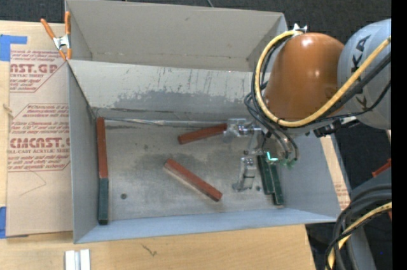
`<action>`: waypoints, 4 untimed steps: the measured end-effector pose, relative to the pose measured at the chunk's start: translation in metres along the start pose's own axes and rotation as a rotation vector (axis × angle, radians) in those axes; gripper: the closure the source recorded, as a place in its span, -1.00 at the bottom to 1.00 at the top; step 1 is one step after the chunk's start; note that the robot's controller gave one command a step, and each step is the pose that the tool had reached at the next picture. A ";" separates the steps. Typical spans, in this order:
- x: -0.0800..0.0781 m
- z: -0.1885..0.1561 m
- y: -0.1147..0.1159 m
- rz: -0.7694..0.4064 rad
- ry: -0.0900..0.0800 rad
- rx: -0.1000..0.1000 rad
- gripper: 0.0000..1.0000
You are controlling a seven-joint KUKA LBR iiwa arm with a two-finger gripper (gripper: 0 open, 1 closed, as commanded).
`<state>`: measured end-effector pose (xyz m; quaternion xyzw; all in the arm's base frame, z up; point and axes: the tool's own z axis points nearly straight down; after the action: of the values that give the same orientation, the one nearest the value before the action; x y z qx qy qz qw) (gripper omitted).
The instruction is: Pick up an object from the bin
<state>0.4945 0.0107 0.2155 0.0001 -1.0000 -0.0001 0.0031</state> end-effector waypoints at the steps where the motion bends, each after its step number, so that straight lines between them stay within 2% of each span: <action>1: -0.002 -0.003 0.000 0.000 -0.007 0.000 -1.00; 2: -0.008 0.039 0.004 -0.040 -0.016 0.000 -1.00; 3: -0.006 0.101 0.013 0.067 -0.010 -0.001 -1.00; 4: -0.006 0.145 0.003 -0.121 -0.007 -0.001 1.00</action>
Offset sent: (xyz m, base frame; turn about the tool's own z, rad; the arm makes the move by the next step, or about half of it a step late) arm 0.0141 0.0136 -0.1455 -0.1349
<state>0.4997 0.0134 0.0701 0.0605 -0.9982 -0.0008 -0.0002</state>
